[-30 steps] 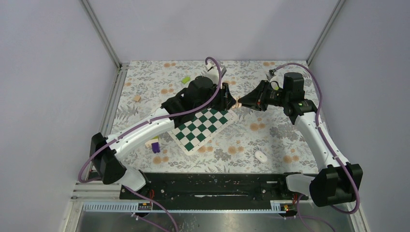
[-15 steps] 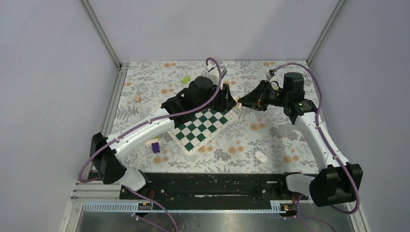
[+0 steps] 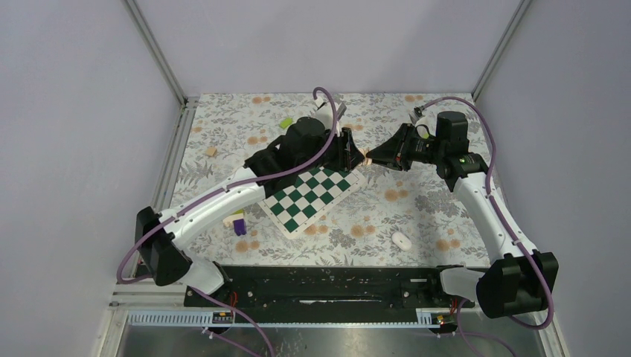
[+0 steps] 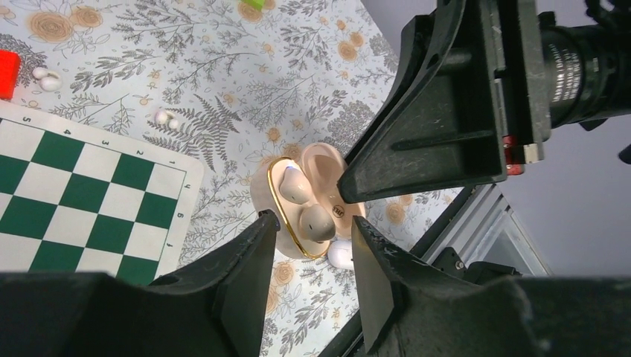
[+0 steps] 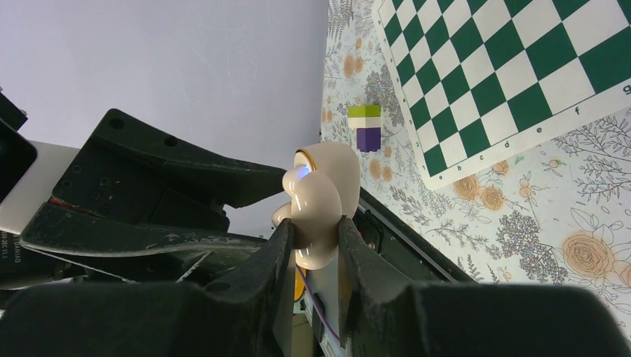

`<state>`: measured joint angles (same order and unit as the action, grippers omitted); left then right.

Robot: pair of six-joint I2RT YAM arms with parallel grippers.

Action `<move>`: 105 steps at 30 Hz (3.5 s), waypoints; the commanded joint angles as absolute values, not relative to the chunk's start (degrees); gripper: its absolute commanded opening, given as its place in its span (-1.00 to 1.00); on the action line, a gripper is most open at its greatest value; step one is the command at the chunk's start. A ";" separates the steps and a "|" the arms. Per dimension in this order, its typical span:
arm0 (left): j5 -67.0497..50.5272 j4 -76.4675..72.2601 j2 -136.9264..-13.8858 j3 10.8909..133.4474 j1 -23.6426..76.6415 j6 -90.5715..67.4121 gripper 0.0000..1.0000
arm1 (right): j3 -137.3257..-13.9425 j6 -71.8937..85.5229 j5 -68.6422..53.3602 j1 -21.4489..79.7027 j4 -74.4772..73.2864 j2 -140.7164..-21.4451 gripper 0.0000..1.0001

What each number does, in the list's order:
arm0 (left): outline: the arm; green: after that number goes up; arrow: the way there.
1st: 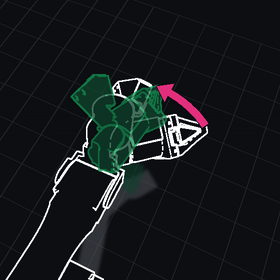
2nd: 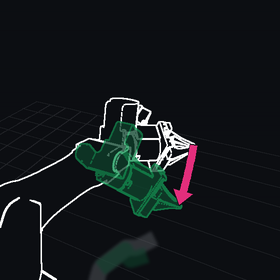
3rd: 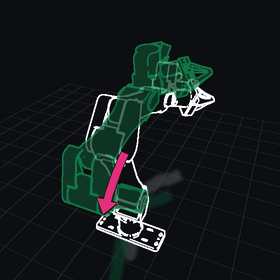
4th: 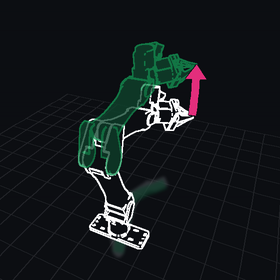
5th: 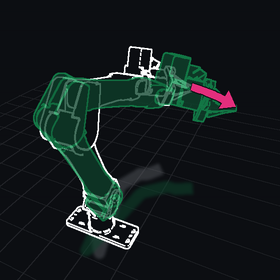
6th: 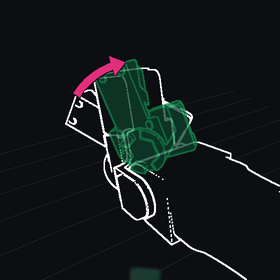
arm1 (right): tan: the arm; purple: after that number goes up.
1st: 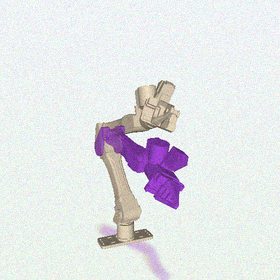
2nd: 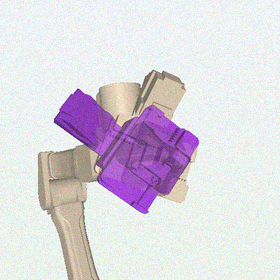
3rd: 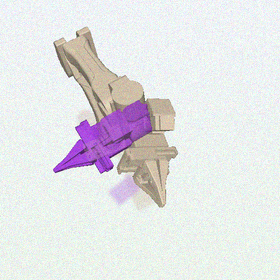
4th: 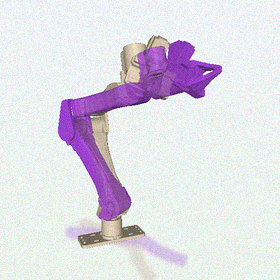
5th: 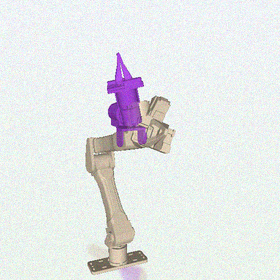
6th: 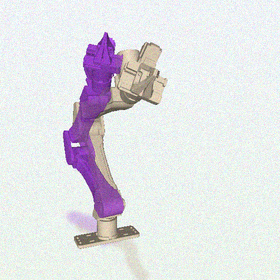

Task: Insert the wireless bluetooth earbuds into the charging case
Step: Place the earbud in the charging case.

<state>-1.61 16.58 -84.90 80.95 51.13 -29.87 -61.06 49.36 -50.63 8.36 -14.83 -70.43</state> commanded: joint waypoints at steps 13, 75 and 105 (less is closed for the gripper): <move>-6.45 13.91 -81.94 83.47 51.25 -27.29 -0.37 | -61.87 49.82 -52.22 8.88 -13.48 -68.85 -1.00; 7.58 17.53 -86.79 84.72 53.18 -29.92 -0.17 | -61.33 50.73 -52.54 8.90 -12.42 -68.17 -1.00; 6.04 17.01 -82.90 84.76 51.13 -37.31 0.04 | -61.41 50.83 -52.90 8.96 -12.29 -68.13 -1.00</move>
<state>5.76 20.08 -86.59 83.13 52.69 -33.61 -60.88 50.59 -50.65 8.38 -14.13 -69.87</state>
